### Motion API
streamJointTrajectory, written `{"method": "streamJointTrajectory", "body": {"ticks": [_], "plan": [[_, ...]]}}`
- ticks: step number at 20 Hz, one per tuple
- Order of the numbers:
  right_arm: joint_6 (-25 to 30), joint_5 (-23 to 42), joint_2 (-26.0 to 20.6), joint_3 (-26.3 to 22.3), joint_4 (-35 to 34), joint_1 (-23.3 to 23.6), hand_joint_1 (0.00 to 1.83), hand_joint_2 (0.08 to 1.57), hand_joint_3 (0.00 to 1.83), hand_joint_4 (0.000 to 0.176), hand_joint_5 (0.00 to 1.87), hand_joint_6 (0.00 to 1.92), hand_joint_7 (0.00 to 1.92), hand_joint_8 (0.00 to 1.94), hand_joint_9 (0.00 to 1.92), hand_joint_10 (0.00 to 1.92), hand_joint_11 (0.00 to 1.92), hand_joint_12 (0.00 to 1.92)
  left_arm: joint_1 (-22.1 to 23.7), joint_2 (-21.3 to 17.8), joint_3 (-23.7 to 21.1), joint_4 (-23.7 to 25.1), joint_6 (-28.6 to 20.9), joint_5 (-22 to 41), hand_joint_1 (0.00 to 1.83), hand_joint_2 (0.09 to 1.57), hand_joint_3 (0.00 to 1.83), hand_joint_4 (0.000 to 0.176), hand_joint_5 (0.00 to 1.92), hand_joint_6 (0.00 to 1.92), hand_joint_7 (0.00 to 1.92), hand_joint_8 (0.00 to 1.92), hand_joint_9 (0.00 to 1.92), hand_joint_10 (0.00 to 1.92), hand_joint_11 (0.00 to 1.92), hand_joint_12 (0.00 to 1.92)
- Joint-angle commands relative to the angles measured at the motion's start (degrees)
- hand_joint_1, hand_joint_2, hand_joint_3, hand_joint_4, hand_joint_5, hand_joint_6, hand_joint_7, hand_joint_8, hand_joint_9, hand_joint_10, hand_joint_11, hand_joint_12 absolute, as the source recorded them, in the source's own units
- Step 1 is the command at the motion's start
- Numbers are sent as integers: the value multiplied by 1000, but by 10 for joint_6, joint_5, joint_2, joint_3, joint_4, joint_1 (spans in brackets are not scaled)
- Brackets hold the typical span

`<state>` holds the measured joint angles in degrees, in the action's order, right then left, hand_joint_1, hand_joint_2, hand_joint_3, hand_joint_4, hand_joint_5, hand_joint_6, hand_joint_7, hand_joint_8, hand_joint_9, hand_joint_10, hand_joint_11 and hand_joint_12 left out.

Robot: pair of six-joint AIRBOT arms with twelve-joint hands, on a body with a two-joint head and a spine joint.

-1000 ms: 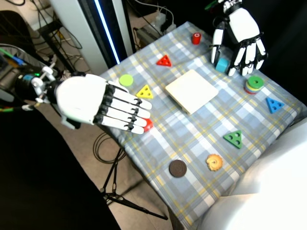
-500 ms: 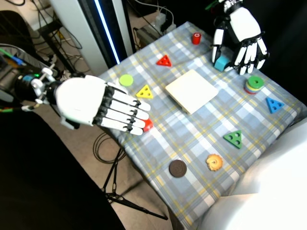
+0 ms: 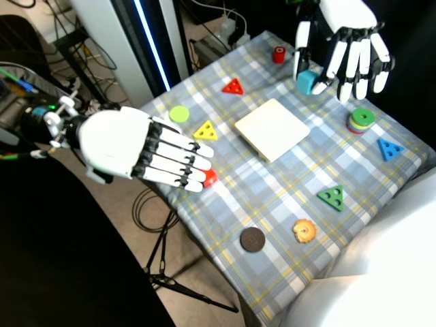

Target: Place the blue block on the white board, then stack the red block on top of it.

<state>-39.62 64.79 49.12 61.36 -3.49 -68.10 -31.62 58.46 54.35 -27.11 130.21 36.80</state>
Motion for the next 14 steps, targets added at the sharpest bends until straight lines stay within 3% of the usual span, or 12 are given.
{"method": "streamJointTrajectory", "body": {"ticks": [1,5,6,7,8,14], "plan": [[4,70,1,2,-11,4,446,1448,0,0,525,0,570,1,557,3,460,180,11,5,6,19,-2,49,1076,1027,0,176,1177,639,682,1,470,0,0,720],[4,70,2,4,-4,8,451,1449,0,0,522,0,572,1,559,3,458,182,26,46,35,24,-1,12,1086,1015,0,176,1213,575,705,3,506,7,24,667],[4,70,2,4,-1,11,447,1446,0,0,522,0,568,0,557,2,457,183,28,55,42,24,-1,0,1094,1013,0,156,1223,559,710,2,505,3,26,664],[4,70,2,5,2,14,442,1446,0,0,520,0,562,0,541,0,438,176,30,64,51,24,-2,-13,1084,1017,1,172,1206,588,704,0,507,2,8,662],[4,70,2,5,4,15,441,1447,0,0,517,0,560,0,537,0,430,172,31,69,57,22,-2,-24,1072,1030,2,175,1169,652,693,5,496,6,10,625],[4,70,3,5,11,20,462,1443,0,0,522,1,569,2,542,2,434,168,34,88,84,10,-2,-63,1081,1025,0,173,1185,628,701,0,493,3,47,623]]}}
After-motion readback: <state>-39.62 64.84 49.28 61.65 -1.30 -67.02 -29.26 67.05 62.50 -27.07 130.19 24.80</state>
